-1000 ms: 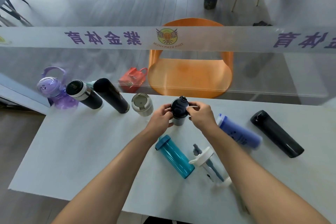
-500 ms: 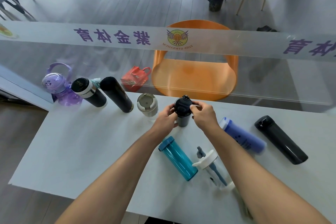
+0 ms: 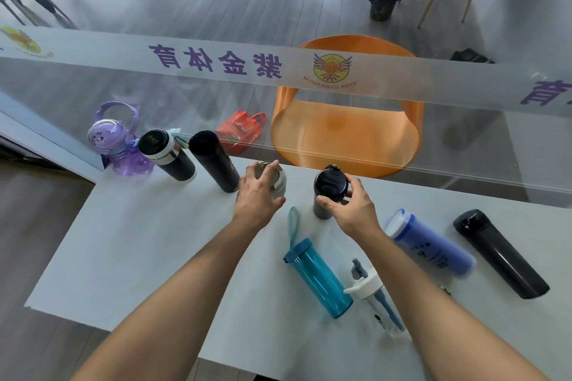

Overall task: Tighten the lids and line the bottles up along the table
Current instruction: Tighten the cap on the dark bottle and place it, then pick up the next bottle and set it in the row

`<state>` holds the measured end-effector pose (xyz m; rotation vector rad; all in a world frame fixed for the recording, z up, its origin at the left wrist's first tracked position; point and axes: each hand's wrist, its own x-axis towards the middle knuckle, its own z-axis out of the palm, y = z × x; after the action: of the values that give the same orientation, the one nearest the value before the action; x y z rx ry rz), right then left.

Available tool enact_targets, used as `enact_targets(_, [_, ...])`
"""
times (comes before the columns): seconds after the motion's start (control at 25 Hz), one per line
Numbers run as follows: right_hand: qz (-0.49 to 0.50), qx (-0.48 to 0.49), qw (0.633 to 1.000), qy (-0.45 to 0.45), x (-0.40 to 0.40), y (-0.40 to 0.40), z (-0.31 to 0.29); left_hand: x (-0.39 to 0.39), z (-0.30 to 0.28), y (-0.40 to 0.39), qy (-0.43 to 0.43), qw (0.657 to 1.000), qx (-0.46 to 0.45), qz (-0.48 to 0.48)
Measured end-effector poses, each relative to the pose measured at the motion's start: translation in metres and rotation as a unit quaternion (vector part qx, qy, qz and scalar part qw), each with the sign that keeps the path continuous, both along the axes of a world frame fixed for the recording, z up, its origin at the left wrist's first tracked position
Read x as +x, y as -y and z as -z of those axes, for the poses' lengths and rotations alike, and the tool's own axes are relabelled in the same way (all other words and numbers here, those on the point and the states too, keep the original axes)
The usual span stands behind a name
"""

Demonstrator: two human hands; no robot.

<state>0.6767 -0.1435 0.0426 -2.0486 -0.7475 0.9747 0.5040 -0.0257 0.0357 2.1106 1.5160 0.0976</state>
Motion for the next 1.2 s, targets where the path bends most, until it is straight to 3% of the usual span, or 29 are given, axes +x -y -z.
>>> enact_targets(0.24, [0.008, 0.027, 1.0, -0.011, 0.003, -0.016, -0.002, 0.003, 0.015, -0.014, 0.049, 0.998, 0.026, -0.01])
enact_targets(0.56, [0.005, 0.001, 1.0, 0.001, 0.007, -0.02, 0.0, 0.004, 0.011, -0.013, 0.028, 0.999, 0.018, -0.01])
enact_targets(0.68, [0.014, -0.03, 0.999, 0.007, 0.011, -0.008, -0.003, 0.004, -0.001, 0.009, 0.031, 0.996, 0.084, 0.003])
enact_targets(0.8, [0.03, -0.047, 0.998, 0.019, 0.021, 0.022, -0.006, 0.007, -0.01, 0.045, 0.091, 0.985, 0.142, 0.018])
enact_targets(1.04, [0.053, -0.094, 0.986, 0.13, 0.062, 0.091, 0.009, 0.03, -0.002, 0.117, 0.123, 0.982, 0.112, 0.089])
enact_targets(1.2, [-0.012, -0.163, 0.963, 0.212, 0.093, 0.101, 0.027, 0.059, 0.004, 0.137, 0.094, 0.984, 0.093, 0.12])
